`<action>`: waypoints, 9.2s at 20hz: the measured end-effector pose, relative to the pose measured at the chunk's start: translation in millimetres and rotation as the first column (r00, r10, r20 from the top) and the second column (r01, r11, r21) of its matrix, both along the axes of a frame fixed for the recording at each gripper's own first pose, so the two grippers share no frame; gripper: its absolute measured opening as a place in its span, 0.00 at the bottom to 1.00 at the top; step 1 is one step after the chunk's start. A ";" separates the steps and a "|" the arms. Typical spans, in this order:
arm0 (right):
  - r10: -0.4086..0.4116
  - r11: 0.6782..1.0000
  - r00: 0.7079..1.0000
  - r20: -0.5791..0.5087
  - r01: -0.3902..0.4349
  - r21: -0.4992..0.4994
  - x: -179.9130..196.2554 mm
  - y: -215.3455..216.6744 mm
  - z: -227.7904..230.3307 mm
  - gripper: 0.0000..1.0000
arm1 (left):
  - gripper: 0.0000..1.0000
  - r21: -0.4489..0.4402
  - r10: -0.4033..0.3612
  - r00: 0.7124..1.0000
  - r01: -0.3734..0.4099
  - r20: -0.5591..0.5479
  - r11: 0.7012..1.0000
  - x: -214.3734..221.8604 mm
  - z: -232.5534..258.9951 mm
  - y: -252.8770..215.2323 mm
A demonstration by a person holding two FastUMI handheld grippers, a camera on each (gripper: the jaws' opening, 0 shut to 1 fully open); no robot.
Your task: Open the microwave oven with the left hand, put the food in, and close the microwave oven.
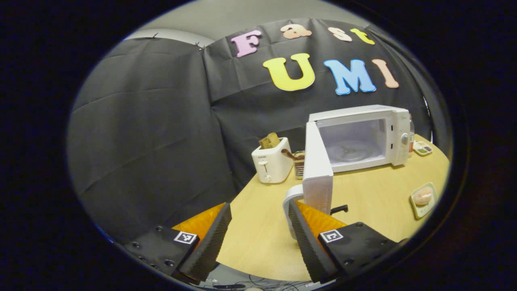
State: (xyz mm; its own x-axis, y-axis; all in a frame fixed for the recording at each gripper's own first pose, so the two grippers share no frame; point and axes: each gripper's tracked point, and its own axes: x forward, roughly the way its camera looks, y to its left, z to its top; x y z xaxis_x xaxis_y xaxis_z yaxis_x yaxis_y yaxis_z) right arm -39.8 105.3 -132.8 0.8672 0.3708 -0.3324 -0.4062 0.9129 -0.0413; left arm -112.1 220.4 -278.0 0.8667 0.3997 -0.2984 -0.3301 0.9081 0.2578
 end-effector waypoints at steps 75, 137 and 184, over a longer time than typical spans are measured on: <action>-0.424 0.592 0.841 -0.336 0.538 0.600 373.9 218.3 -173.7 0.75 | 1.00 -0.003 -0.435 0.886 0.441 0.159 0.897 146.4 115.4 -80.1; -0.269 0.962 0.951 0.152 0.259 0.085 112.4 -17.6 46.3 0.98 | 0.95 -0.102 -0.205 0.979 0.202 -0.011 0.974 23.6 -36.6 -39.8; -0.421 0.901 0.907 -0.019 0.420 0.104 107.8 -180.3 11.9 0.98 | 0.98 -0.139 -0.491 0.858 0.510 0.150 0.849 292.6 -5.3 -361.9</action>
State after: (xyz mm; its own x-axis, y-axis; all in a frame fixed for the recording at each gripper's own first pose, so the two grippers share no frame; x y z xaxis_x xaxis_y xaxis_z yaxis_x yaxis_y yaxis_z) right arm 68.0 -75.0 -120.9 0.9511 0.0034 -0.3090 0.0165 0.9980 0.0617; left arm 180.4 -141.5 -283.3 0.9654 -0.1446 -0.2172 0.1646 0.9834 0.0768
